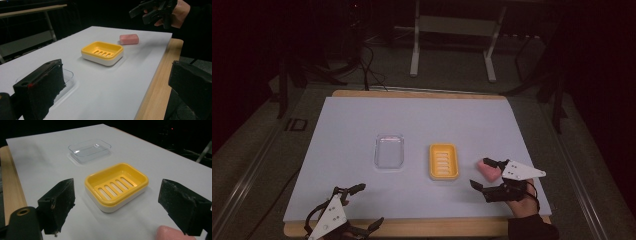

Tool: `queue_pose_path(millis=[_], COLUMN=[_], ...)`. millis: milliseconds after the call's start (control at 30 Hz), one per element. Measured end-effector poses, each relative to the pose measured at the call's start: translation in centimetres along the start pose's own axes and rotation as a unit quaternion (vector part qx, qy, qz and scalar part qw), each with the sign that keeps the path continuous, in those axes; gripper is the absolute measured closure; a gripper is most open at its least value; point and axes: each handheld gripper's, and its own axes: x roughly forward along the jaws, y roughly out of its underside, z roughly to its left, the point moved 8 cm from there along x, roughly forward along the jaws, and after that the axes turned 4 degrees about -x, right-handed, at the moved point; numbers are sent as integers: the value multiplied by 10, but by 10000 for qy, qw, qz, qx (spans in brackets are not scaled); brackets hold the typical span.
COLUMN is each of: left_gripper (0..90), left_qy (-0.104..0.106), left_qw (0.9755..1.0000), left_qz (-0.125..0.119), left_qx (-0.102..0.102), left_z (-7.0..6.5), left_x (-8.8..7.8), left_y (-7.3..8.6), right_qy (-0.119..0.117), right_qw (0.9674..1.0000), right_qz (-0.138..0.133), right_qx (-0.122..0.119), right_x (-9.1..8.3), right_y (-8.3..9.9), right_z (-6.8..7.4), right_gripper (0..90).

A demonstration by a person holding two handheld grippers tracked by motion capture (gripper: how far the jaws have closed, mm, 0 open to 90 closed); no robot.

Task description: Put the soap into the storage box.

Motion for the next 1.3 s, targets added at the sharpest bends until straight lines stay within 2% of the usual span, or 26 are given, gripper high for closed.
queue_pose_path(millis=[167, 300, 367, 400, 433, 500, 633, 767, 800, 867, 900, 933, 967, 1000, 1033, 1067, 1100, 1133, 1167, 1200, 1267, 1300], left_gripper=[9, 9, 9, 9, 9, 9, 9, 9, 9, 9, 9, 9, 9, 9, 9, 9, 9, 9, 9, 9, 9, 9], left_qy=[-11, -25, -34, -36, -36, -42, -43, -50, -56, -56, -58, -59, -59, -61, -61, -62, -64, -64, -70, -70, -68, -63], left_qw=[10000, 10000, 10000, 10000, 10000, 10000, 9999, 9999, 9999, 9999, 9999, 9999, 9999, 9999, 9999, 9999, 9999, 9999, 9999, 9999, 9999, 9999], left_qz=[8, 15, 20, 27, 27, 68, 86, 83, 89, 90, 95, 102, 102, 98, 98, 103, 114, 114, 118, 116, 113, 112], left_qx=[5, 9, 16, 17, 17, 44, 72, 63, 60, 68, 75, 79, 79, 72, 72, 71, 83, 83, 79, 77, 76, 73], left_z=[0, 0, 0, 0, 0, -1, -1, -1, -1, -1, -1, -1, -1, -1, -1, -1, -1, -1, -1, -1, -1, -1], left_x=[0, 0, 0, 1, 1, 1, 1, 1, 1, 1, 1, 1, 1, 2, 2, 2, 2, 2, 2, 2, 2, 2], left_y=[0, 0, 1, 1, 1, 1, 2, 2, 2, 2, 2, 2, 2, 2, 2, 2, 2, 2, 2, 2, 2, 2], right_qy=[-11, 139, 204, 359, 359, 461, 564, 944, 944, 1048, 1156, 1216, 1216, 1358, 1358, 1388, 1377, 1376, 1376, 1269, 1188, 1128], right_qw=[9999, 9996, 9995, 9989, 9989, 9972, 9952, 9890, 9890, 9862, 9823, 9799, 9799, 9750, 9750, 9696, 9677, 9662, 9662, 9625, 9615, 9589], right_qz=[45, 150, 185, 315, 315, 538, 714, 1055, 1055, 1186, 1367, 1473, 1473, 1647, 1647, 1844, 1938, 2024, 2024, 2258, 2327, 2424], right_qx=[-100, -183, -121, -43, -43, 223, 365, 420, 420, 491, 544, 573, 573, 617, 617, 808, 836, 810, 810, 802, 851, 944], right_x=[2, 3, 3, 2, 2, 2, 3, 2, 2, 2, 1, 0, 0, -2, -2, -3, -4, -4, -4, -5, -6, -6], right_y=[1, 3, 4, 7, 7, 13, 19, 28, 28, 31, 35, 38, 38, 42, 42, 45, 47, 49, 49, 52, 53, 54], right_z=[1, -2, -4, -9, -9, -15, -19, -24, -24, -27, -30, -32, -32, -36, -36, -38, -39, -40, -40, -40, -40, -39], right_gripper=[137, 140, 140, 150, 150, 147, 137, 128, 128, 128, 128, 128, 128, 128, 128, 128, 128, 128, 128, 130, 130, 134])
